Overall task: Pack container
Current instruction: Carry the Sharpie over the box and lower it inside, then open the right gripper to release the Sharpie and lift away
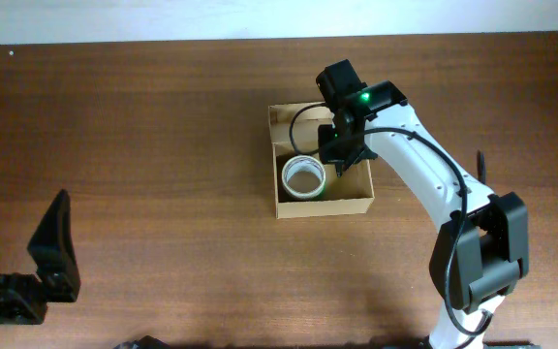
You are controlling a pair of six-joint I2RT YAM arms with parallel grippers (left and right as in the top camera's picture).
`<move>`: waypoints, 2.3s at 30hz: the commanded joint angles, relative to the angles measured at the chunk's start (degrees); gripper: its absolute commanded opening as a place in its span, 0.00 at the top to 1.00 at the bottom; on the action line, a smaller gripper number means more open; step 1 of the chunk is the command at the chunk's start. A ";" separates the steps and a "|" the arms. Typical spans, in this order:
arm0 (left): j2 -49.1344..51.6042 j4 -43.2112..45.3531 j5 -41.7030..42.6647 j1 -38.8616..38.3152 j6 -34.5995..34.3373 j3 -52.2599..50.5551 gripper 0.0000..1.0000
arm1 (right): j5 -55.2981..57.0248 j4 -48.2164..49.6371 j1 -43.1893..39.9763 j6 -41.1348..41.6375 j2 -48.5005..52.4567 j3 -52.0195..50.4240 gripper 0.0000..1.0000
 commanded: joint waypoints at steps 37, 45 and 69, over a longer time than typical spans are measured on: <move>-0.28 -0.04 -0.61 0.00 -0.37 -0.28 0.01 | -6.95 -8.44 3.96 78.16 0.42 0.39 0.96; -0.28 -0.04 -0.61 -0.02 -0.37 -0.28 0.01 | -6.05 -8.39 3.98 78.86 0.42 0.33 0.96; -0.28 -0.04 -0.17 -0.02 -0.37 -0.96 0.01 | -5.62 -3.85 6.73 79.65 0.44 -7.76 0.79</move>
